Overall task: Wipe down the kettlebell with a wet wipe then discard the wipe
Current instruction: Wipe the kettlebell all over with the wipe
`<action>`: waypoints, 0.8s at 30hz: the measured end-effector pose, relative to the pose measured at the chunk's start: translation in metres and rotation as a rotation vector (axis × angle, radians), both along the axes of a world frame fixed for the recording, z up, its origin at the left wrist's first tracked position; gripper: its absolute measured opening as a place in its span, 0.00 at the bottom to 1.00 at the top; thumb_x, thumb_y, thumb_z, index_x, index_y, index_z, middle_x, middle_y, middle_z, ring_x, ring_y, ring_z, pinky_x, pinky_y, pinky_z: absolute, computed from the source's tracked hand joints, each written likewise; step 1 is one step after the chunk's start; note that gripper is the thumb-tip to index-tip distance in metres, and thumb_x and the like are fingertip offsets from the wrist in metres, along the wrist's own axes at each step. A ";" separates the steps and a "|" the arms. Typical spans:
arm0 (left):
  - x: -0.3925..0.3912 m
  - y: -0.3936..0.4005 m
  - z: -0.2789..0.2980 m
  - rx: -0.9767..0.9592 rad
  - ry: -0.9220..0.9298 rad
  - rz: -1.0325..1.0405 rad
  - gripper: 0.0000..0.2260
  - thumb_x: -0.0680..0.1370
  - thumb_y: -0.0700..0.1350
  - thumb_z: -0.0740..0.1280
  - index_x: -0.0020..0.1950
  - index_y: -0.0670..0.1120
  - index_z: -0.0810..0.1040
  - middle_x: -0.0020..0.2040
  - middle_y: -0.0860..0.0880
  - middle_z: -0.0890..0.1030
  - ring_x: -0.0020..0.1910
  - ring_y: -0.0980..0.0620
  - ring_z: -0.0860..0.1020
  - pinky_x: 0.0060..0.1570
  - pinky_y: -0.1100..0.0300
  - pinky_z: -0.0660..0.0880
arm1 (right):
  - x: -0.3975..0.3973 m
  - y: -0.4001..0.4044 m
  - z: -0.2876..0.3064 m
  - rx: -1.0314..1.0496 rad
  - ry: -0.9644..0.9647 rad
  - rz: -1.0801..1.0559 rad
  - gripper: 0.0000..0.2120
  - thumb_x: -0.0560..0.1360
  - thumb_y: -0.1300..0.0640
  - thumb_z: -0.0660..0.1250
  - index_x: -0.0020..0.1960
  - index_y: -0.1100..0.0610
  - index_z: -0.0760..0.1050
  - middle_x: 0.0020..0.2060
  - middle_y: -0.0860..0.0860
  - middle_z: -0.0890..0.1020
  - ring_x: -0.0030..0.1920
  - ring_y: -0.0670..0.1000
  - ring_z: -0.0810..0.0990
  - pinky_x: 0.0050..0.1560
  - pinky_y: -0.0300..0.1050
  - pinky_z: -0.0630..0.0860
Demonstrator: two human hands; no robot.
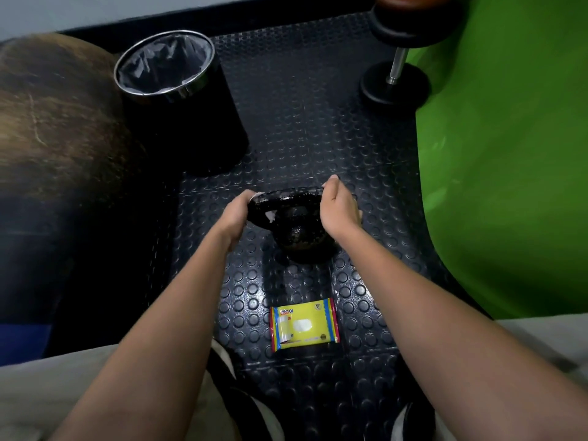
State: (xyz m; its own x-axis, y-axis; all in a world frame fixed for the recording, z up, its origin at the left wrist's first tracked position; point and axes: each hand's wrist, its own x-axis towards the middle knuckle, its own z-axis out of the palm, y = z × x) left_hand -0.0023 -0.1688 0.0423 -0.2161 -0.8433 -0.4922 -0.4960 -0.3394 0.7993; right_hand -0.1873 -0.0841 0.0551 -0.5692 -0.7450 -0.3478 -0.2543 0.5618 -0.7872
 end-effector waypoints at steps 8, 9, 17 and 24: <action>-0.045 0.039 0.029 -0.165 -0.122 0.384 0.18 0.83 0.47 0.51 0.53 0.41 0.78 0.54 0.48 0.77 0.54 0.46 0.73 0.52 0.53 0.65 | -0.002 -0.005 -0.001 -0.004 -0.011 -0.018 0.29 0.84 0.41 0.38 0.73 0.51 0.69 0.70 0.51 0.74 0.72 0.58 0.68 0.75 0.62 0.50; -0.052 0.047 0.030 -0.223 -0.133 0.438 0.17 0.84 0.46 0.51 0.55 0.42 0.78 0.54 0.49 0.76 0.55 0.47 0.73 0.53 0.54 0.66 | -0.002 -0.005 -0.002 -0.005 -0.012 -0.020 0.29 0.84 0.41 0.38 0.73 0.51 0.69 0.70 0.51 0.74 0.72 0.58 0.68 0.75 0.63 0.50; -0.079 0.089 0.022 -0.693 -0.084 0.447 0.19 0.85 0.47 0.54 0.68 0.43 0.79 0.70 0.49 0.78 0.74 0.53 0.69 0.79 0.57 0.53 | -0.002 -0.007 -0.001 -0.014 0.005 -0.032 0.29 0.84 0.42 0.39 0.71 0.52 0.71 0.69 0.53 0.75 0.71 0.60 0.69 0.74 0.63 0.54; -0.067 0.083 0.019 -0.920 -0.098 0.249 0.09 0.83 0.47 0.62 0.58 0.45 0.78 0.52 0.53 0.80 0.55 0.52 0.76 0.66 0.48 0.71 | -0.001 -0.005 -0.001 -0.012 0.011 -0.023 0.29 0.84 0.42 0.39 0.71 0.52 0.71 0.69 0.54 0.75 0.71 0.59 0.70 0.73 0.63 0.54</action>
State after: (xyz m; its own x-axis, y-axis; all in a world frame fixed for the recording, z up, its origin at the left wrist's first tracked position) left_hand -0.0696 -0.0859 0.0615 0.0286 -0.9247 0.3795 -0.5731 0.2959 0.7642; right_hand -0.1881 -0.0894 0.0543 -0.5898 -0.7358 -0.3328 -0.2498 0.5582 -0.7912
